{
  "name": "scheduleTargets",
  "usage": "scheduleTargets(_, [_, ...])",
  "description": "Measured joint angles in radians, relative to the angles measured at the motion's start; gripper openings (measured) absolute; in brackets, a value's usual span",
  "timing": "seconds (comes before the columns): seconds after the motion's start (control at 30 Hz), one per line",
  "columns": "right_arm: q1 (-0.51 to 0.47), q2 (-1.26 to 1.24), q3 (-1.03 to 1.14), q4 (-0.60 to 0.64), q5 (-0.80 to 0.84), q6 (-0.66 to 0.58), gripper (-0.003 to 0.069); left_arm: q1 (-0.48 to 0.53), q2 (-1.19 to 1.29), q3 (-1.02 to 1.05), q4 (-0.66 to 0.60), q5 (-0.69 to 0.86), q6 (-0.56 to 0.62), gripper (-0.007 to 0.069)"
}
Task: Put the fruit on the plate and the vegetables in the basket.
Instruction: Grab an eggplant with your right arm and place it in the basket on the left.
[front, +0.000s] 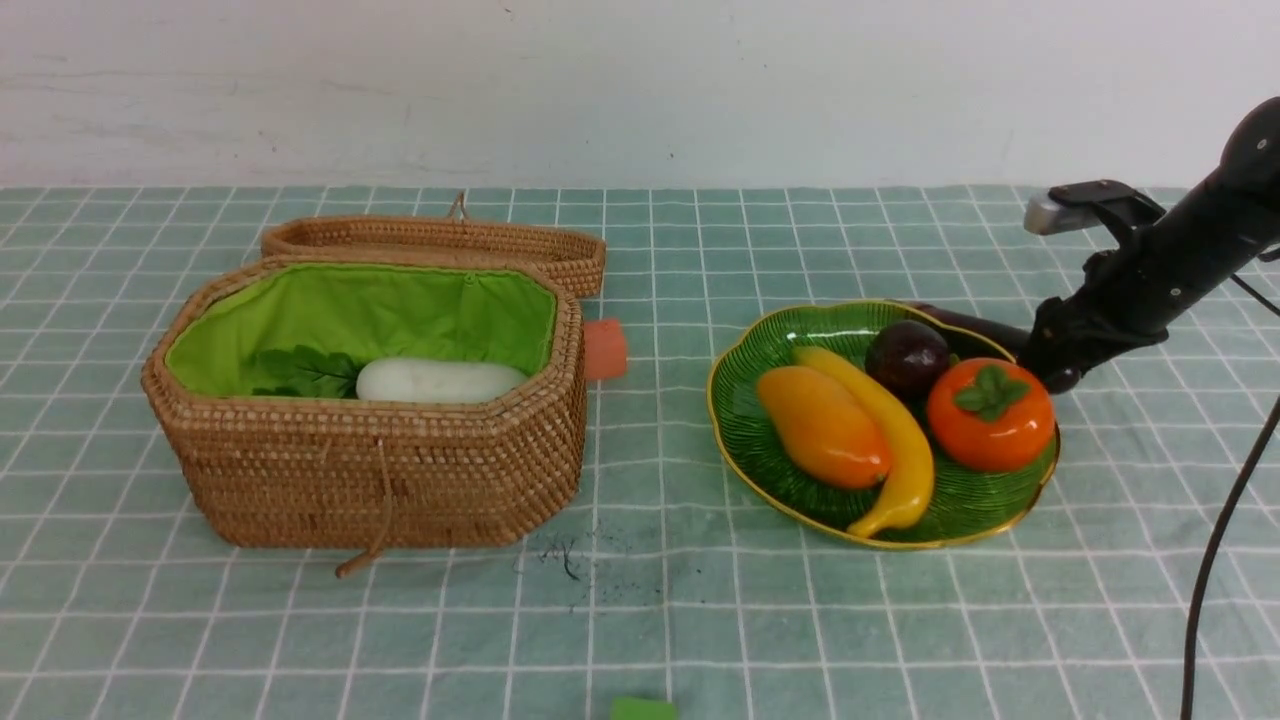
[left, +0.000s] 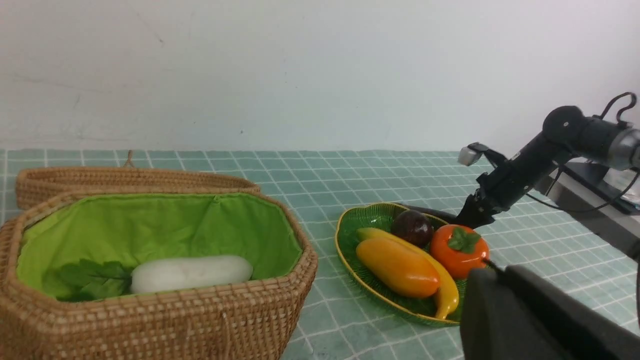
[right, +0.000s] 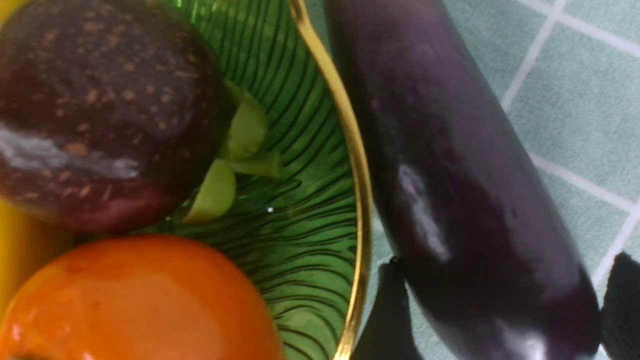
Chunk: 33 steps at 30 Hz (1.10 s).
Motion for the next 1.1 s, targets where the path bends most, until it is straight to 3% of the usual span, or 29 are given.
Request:
scheduleTargets(0.37, [0.01,0.007,0.0,-0.003,-0.044,-0.038,0.0512,0.0,0.0,0.0,0.006,-0.039,0.0,0.0007])
scheduleTargets(0.5, [0.021,0.021,0.0,-0.003,-0.062,-0.051,0.0484,0.0,0.0,0.0,0.007,-0.041,0.0,0.0007])
scheduleTargets(0.63, [0.027,0.029,0.0,-0.016,-0.085,-0.054,0.041,0.0,0.0,0.0,0.009,-0.043,0.0,0.0007])
scheduleTargets(0.73, [0.028,0.029,0.0,-0.032,-0.092,-0.052,0.0409,0.0,0.0,0.0,0.01,-0.043,0.0,0.0007])
scheduleTargets(0.87, [0.029,0.023,-0.001,-0.074,-0.086,0.007,0.0409,0.0,0.0,0.0,0.011,-0.025,0.0,0.0007])
scheduleTargets(1.1, [0.055,-0.095,0.0,-0.109,0.039,0.135,0.0409,0.0,0.0,0.0,0.017,0.143,-0.002,0.0007])
